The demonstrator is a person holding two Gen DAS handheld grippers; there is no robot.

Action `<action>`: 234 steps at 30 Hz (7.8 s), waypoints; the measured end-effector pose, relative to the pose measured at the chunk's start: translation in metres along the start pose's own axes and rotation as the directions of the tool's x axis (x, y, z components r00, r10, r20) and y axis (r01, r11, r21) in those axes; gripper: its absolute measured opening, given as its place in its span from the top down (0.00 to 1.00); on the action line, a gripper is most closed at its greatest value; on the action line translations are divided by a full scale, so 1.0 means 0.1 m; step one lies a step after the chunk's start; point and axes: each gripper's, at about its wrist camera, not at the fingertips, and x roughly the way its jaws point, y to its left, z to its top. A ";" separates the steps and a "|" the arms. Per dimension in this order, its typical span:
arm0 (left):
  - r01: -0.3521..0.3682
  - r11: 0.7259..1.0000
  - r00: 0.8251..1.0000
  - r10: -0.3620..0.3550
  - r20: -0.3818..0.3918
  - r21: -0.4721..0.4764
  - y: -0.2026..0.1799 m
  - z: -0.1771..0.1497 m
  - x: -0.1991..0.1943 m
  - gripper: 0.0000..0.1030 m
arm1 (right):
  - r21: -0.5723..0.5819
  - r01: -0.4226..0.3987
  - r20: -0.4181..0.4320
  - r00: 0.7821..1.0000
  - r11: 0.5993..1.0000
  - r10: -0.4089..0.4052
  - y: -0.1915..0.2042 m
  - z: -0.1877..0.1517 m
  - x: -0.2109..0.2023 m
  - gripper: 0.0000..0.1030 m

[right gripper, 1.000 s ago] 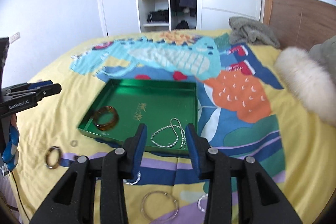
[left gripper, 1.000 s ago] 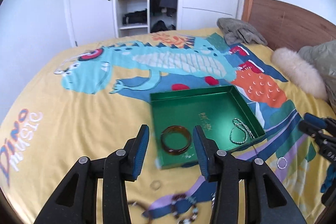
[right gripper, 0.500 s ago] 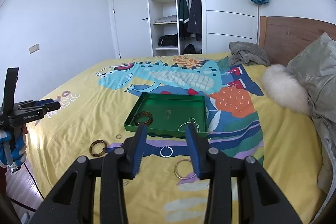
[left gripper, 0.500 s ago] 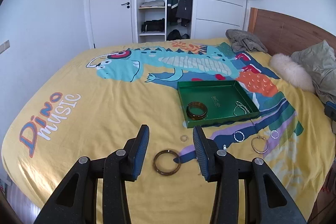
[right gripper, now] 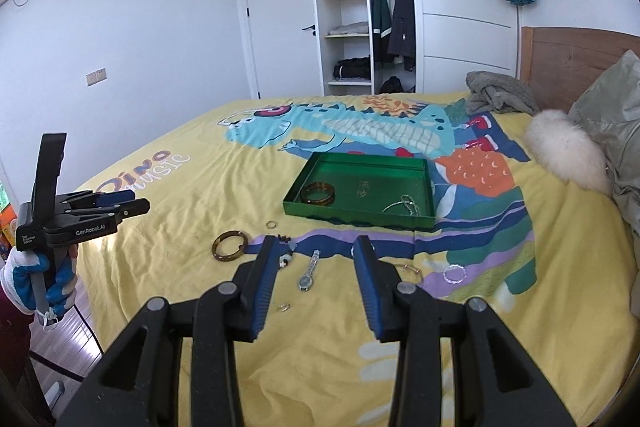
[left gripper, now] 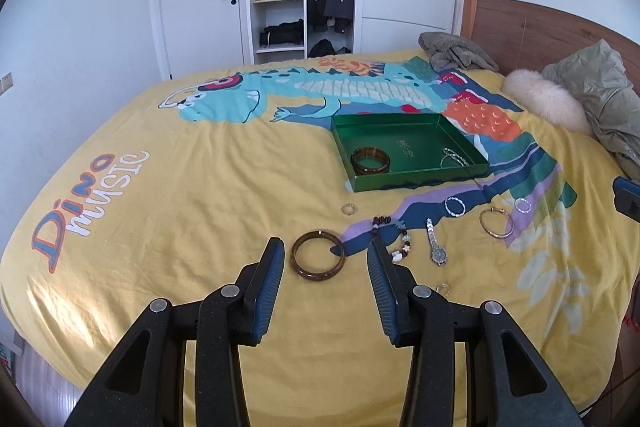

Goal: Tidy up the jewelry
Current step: 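Grasp the dark brown bangle with the left tool while the right tool grasps a ring, then carry the dark brown bangle and ring into the green tray with both tools, then open both tools to drop the bangle and ring in the tray, then move the left tool toward the silver watch while the right tool approaches the large silver hoop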

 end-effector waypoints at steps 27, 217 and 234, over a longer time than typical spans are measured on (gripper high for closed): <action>0.140 0.989 0.950 -0.118 -0.291 0.056 -0.12 -0.30 2.08 0.68 | -0.077 -0.297 -0.395 0.886 0.952 0.245 0.22 -0.92 2.06 0.65; 0.124 0.988 0.991 -0.127 -0.030 -0.087 -1.18 0.31 0.41 0.53 | 0.063 0.064 -0.061 0.996 0.996 -0.060 -1.37 0.16 0.18 0.73; 0.167 0.984 0.956 -0.178 -0.233 -0.067 -1.51 -0.14 1.80 0.57 | 0.100 -0.068 -0.270 0.958 0.993 0.093 -1.65 -0.51 1.53 0.73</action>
